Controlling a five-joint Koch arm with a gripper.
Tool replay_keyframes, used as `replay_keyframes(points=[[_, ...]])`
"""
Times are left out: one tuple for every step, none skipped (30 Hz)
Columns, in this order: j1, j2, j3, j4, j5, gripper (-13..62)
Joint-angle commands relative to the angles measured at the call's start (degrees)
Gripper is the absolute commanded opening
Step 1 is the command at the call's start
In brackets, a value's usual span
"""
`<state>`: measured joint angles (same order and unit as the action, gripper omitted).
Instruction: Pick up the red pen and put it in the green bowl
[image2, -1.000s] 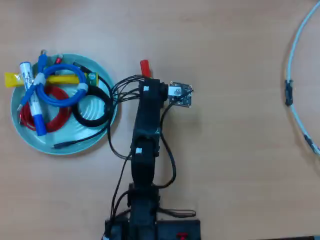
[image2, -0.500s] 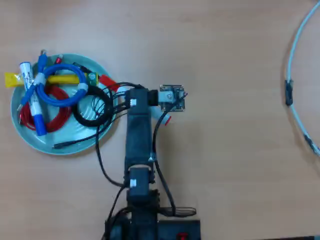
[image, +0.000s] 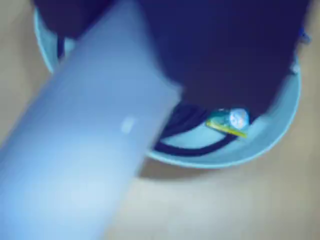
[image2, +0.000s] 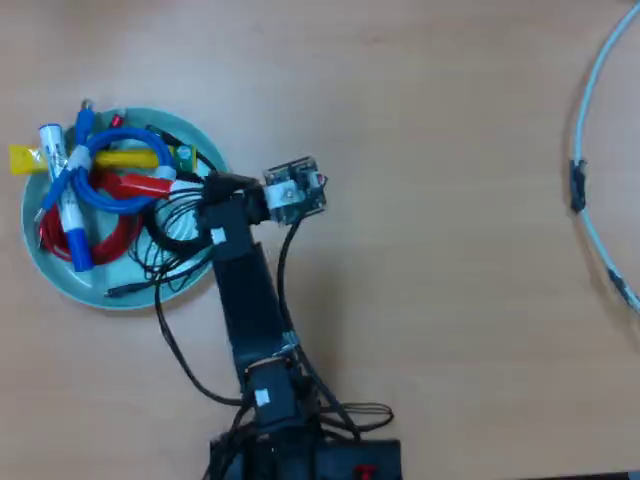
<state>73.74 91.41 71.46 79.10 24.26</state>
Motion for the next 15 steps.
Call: replay_keyframes(points=[[-2.6, 3.6, -7.7, -0.6, -1.4, -7.3], [-4.5, 3.6, -7.7, -0.7, -1.5, -7.3], [-6.6, 3.5, -8.0, -1.0, -1.6, -7.3], [-8.8, 3.3, -8.2, -1.1, -1.8, -7.3], [-10.7, 3.3, -8.5, -1.2, -1.8, -7.3], [-12.5, 3.3, -8.8, -1.4, -1.8, -7.3], [-14.1, 3.2, -8.8, -1.4, -1.7, -7.3], [-15.7, 3.1, -8.8, -1.6, -1.5, -7.3], [-17.4, 3.1, -8.7, -1.9, -1.2, -7.3], [-19.2, 2.8, -8.6, -2.5, -1.1, -7.3], [-20.8, 2.3, -8.5, -3.1, -1.0, -7.3], [-22.4, 1.1, -8.6, -3.7, -1.0, -7.3], [-24.0, -0.3, -8.7, -4.5, -0.9, -7.3], [-25.2, -1.7, -8.8, -5.3, -0.7, -7.2], [-26.5, -2.8, -8.7, -6.1, -0.5, -7.3]])
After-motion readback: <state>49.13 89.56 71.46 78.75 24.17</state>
